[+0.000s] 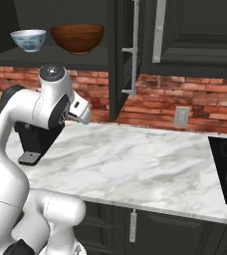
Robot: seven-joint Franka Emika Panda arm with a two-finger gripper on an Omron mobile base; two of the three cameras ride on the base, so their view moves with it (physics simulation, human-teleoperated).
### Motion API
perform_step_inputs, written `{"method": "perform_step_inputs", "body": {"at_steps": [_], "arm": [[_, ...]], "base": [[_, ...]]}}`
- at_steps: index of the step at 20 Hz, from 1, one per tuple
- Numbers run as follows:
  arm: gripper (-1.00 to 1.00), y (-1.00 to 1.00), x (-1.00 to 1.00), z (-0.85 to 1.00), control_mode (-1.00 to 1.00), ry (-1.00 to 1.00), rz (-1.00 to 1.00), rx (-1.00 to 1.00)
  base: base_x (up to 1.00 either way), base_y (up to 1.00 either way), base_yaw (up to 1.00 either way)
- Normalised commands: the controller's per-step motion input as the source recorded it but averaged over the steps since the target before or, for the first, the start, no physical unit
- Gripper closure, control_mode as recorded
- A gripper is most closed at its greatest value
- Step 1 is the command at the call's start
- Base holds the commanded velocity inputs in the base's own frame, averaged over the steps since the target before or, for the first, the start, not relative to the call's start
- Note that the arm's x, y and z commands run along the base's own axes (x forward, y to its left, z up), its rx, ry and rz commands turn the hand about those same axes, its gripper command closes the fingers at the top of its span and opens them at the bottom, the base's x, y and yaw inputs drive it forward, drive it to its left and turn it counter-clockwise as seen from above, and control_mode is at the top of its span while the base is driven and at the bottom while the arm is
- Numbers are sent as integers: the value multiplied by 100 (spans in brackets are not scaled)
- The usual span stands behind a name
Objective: Take the smaller bowl and place it next to the appetizer plate on the dining counter , and place the larger bowl next to the plate with cooked food.
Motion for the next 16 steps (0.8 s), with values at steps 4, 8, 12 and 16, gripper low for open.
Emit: {"method": "perform_step_inputs", "body": {"at_steps": [4,8,12,16], "arm": [[-100,0,-18,46,-100,-18,-24,23],[-100,7,-12,38,-100,-12,-20,22],[-100,11,-15,33,-100,-20,-19,24],[-100,19,-6,48,-100,-23,-18,24]], "base": [[0,0,0],[0,0,0],[0,0,0],[0,0,0]]}}
